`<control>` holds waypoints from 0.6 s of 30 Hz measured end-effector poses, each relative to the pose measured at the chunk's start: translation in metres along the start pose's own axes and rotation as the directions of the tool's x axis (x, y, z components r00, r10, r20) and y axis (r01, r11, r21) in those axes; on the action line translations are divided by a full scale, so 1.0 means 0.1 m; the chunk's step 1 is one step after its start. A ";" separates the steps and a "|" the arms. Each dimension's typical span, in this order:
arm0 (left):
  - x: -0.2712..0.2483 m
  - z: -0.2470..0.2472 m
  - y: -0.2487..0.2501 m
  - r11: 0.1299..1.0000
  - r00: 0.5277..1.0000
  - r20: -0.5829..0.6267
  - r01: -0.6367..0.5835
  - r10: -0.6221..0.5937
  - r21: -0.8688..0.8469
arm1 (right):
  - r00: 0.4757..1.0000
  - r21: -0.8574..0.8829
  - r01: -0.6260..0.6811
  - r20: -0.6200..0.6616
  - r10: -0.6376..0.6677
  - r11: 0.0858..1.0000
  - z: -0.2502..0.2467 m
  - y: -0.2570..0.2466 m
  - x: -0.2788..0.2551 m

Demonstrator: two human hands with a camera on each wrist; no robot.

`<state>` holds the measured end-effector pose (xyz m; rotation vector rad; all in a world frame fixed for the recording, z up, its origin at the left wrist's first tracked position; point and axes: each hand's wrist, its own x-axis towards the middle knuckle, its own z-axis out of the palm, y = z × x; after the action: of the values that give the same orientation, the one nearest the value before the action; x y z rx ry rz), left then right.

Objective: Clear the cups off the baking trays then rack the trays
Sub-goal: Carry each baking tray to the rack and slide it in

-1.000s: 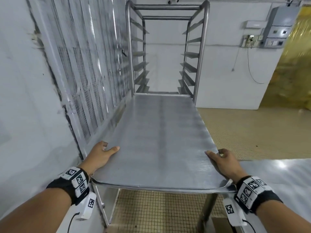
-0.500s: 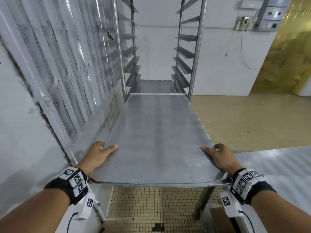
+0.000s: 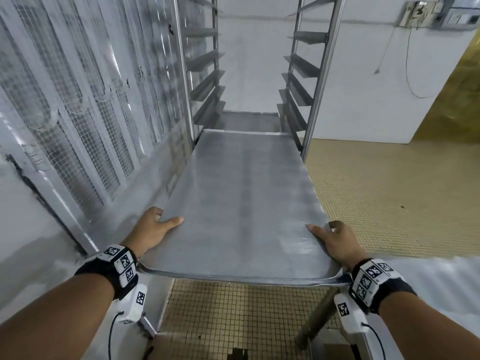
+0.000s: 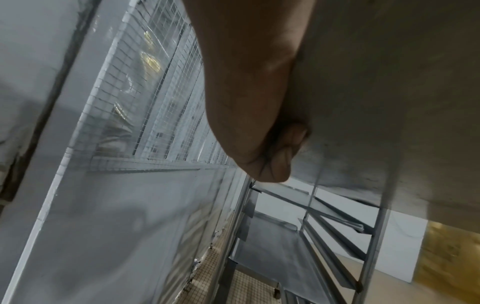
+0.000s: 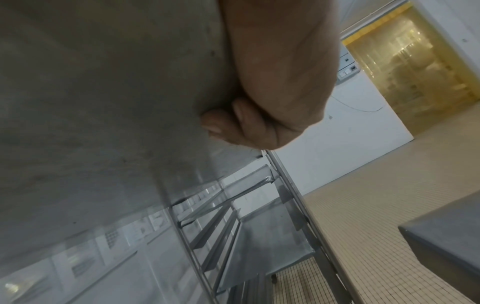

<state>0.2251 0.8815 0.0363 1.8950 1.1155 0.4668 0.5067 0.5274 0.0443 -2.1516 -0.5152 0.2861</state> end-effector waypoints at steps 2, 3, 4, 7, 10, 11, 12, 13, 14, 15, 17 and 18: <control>0.07 0.09 0.02 1.000 1.000 -0.021 -0.001 0.002 0.020 | 1.000 -0.016 0.010 0.021 -0.010 1.000 0.03 0.06 0.14; 0.09 0.12 0.03 1.000 0.999 -0.035 -0.004 0.005 0.031 | 1.000 -0.024 0.005 0.027 -0.004 1.000 0.05 0.10 0.22; 0.13 0.16 0.03 0.999 0.999 -0.042 -0.009 0.010 0.036 | 1.000 -0.024 0.002 0.029 -0.001 1.000 0.07 0.14 0.29; 0.20 0.23 0.06 0.998 0.998 -0.054 -0.010 0.013 0.063 | 0.999 -0.037 -0.001 0.033 0.003 0.999 0.13 0.24 0.47; 0.36 0.29 0.02 0.997 0.999 -0.048 0.016 -0.013 0.076 | 0.999 -0.043 -0.007 0.042 0.009 0.999 0.17 0.30 0.62; 0.42 0.31 0.00 0.996 0.999 -0.043 0.023 -0.019 0.081 | 0.999 -0.041 -0.016 0.043 0.018 0.999 0.19 0.33 0.70; 0.48 0.32 -0.02 0.996 0.999 -0.041 0.027 -0.024 0.082 | 0.999 -0.042 -0.026 0.044 0.028 0.999 0.21 0.36 0.77; 0.54 0.34 -0.04 0.996 0.999 -0.036 0.031 -0.029 0.079 | 0.998 -0.048 -0.038 0.046 0.040 0.998 0.23 0.39 0.85; 0.61 0.35 -0.05 0.997 0.999 -0.035 0.034 -0.031 0.069 | 0.997 -0.051 -0.046 0.051 0.049 0.998 0.26 0.41 0.91; 0.67 0.36 -0.04 0.997 0.999 -0.030 0.033 -0.031 0.070 | 0.997 -0.057 -0.052 0.052 0.055 0.997 0.28 0.42 0.98; 0.79 0.38 0.01 0.996 0.999 -0.015 0.032 -0.031 0.084 | 0.996 -0.070 -0.072 0.048 0.075 0.995 0.32 0.37 1.09; 0.88 0.38 0.00 0.996 0.999 -0.012 0.036 -0.035 0.082 | 0.996 -0.074 -0.078 0.047 0.082 0.994 0.34 0.34 1.15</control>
<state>0.2972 0.9367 0.0064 1.9427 1.1896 0.4174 0.6048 0.5865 -0.0054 -2.2431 -0.4750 0.3714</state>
